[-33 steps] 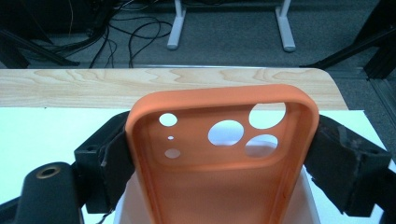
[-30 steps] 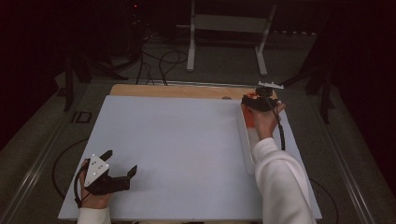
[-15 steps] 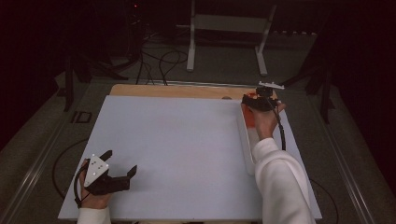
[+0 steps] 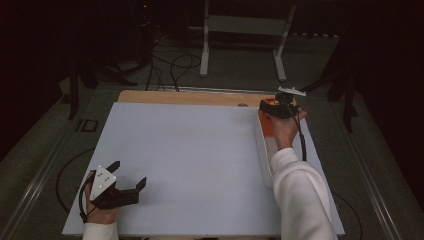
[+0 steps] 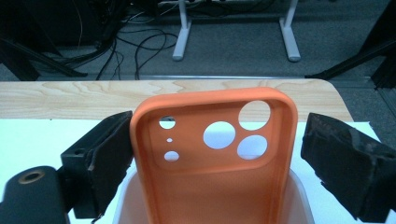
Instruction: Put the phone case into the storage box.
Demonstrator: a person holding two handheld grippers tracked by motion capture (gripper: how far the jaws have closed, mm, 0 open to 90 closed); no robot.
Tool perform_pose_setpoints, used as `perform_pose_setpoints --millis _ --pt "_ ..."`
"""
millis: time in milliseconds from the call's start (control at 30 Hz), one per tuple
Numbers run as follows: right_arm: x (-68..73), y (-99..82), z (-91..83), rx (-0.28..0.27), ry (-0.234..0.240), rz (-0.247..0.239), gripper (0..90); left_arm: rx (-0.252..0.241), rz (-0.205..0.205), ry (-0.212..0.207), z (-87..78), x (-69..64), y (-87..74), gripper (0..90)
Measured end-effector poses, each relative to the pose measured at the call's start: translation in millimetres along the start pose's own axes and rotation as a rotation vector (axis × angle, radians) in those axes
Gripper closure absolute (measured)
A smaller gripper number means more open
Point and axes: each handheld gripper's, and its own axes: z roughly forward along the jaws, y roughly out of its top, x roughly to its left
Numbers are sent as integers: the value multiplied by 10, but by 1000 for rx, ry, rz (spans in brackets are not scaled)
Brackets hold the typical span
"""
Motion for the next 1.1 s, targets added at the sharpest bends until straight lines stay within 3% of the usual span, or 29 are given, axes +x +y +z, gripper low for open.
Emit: perform_pose_setpoints --millis 267,667,1100 --pt "-5 30 -56 -33 8 -9 94 -1 1 0 -1 -2 1 1" --pt "0 37 -100 -32 19 -17 94 -4 0 1 -5 -2 4 1" --pt "48 37 -172 -30 69 -38 94 -4 1 -1 -3 -6 7 1"
